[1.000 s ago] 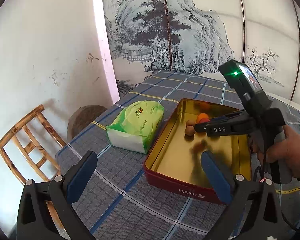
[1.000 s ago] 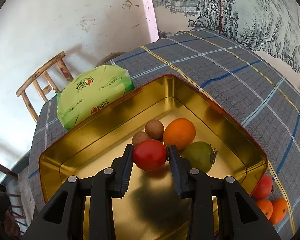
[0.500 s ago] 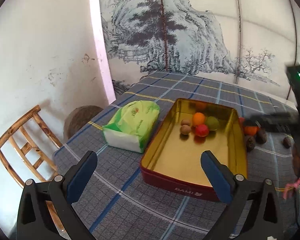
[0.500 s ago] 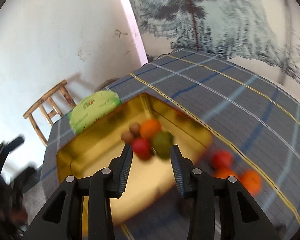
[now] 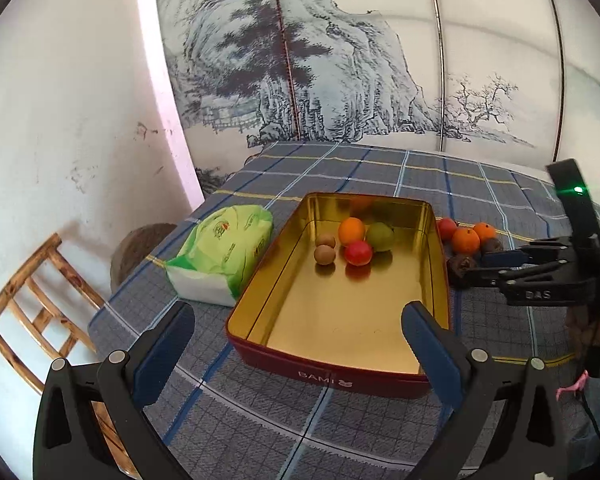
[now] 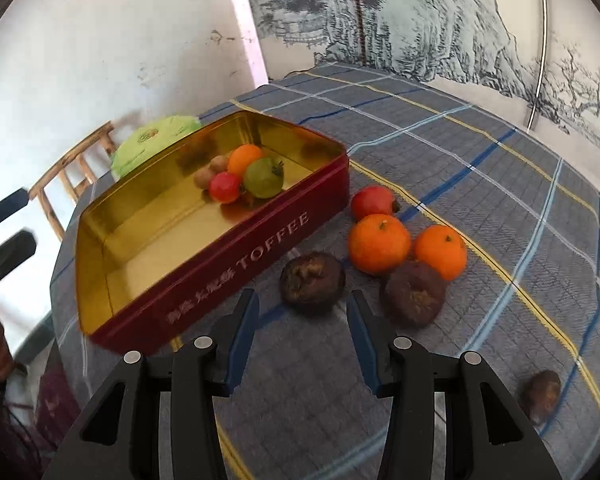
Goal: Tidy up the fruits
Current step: 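Grasp the dark mangosteen beside the tin with the right gripper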
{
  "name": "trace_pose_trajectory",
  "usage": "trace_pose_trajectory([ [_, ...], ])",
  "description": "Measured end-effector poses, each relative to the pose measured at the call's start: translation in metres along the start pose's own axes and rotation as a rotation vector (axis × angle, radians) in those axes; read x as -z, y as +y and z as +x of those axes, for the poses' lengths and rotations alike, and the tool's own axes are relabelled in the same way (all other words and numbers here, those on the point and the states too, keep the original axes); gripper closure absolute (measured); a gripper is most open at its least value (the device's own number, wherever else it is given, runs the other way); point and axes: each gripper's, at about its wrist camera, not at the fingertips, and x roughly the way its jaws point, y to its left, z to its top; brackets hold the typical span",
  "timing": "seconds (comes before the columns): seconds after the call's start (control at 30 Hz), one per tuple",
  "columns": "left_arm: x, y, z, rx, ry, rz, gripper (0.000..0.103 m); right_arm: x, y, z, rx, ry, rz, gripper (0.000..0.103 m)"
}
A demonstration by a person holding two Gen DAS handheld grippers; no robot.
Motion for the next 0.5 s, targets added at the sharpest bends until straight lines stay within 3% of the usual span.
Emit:
trace_pose_trajectory([
  [0.3, 0.0, -0.005, 0.007, 0.002, 0.008, 0.02, 0.001, -0.015, -0.001, 0.031, 0.009, 0.03, -0.012, 0.053],
  [0.5, 0.001, -0.006, 0.012, 0.003, 0.03, 0.021, 0.001, -0.015, 0.004, 0.04, 0.031, 0.058, -0.035, 0.061],
])
